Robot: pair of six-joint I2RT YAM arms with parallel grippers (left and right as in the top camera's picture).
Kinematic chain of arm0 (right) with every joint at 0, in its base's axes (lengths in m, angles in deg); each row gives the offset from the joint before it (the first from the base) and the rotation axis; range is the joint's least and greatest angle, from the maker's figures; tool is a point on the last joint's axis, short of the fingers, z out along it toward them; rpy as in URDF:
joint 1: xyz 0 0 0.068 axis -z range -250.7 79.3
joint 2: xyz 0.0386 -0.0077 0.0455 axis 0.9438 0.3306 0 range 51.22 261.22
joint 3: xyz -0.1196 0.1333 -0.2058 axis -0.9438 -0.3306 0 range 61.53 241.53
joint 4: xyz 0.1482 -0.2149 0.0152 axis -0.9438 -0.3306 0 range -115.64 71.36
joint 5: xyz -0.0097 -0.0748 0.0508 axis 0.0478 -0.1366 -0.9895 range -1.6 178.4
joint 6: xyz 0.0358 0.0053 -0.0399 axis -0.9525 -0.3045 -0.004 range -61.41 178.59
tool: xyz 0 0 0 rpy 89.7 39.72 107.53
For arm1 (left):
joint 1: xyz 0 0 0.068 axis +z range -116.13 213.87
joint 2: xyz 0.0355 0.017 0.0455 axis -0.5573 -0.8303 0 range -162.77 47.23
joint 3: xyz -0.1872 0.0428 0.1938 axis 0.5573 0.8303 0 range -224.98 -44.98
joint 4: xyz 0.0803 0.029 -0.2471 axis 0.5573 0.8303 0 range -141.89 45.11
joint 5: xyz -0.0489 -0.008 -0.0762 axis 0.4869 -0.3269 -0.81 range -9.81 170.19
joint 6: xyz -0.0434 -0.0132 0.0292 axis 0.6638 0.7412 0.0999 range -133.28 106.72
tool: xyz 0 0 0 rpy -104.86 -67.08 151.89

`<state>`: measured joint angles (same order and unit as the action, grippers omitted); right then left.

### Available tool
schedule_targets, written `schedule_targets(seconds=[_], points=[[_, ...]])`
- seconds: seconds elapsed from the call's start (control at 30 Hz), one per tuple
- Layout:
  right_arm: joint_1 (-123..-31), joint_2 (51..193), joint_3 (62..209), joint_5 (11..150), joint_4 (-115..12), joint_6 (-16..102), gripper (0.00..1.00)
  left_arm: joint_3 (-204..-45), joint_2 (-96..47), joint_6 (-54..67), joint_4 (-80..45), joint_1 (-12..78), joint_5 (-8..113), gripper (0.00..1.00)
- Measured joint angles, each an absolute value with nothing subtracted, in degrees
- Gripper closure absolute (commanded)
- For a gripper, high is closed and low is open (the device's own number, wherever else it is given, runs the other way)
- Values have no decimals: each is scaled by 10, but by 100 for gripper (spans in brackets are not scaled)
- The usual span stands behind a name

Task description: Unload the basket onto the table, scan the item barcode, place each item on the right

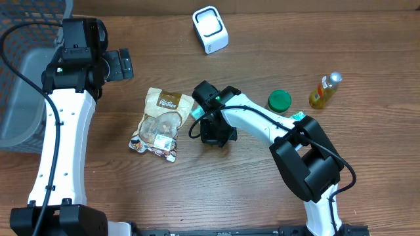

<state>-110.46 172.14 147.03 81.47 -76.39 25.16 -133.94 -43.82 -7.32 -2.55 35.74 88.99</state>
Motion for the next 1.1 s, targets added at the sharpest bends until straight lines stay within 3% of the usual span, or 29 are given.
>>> schedule_targets(seconds=[0.17, 0.27, 0.47, 0.6, 0.67, 0.87, 1.1], points=[[-1104, 1720, 1470, 893, -777, 252, 80, -1339, -438, -73, -25, 357, 890, 0], [-1104, 1719, 1470, 925, -777, 249, 65, -1339, -438, -73, -25, 357, 890, 0], [-1104, 1719, 1478, 951, -810, 258, 63, -1339, -438, -73, -25, 357, 890, 0], [-1100, 1719, 1519, 960, -875, 268, 51, -1339, -438, -73, -25, 357, 890, 0], [-1097, 1718, 1557, 962, -899, 277, 39, -1339, -438, -73, -25, 357, 890, 0], [-1061, 1695, 1616, 961, -934, 294, 37, -1339, -438, -73, -25, 357, 890, 0], [-968, 1687, 1618, 855, -941, 348, 44, -1339, -438, -73, -25, 357, 890, 0]])
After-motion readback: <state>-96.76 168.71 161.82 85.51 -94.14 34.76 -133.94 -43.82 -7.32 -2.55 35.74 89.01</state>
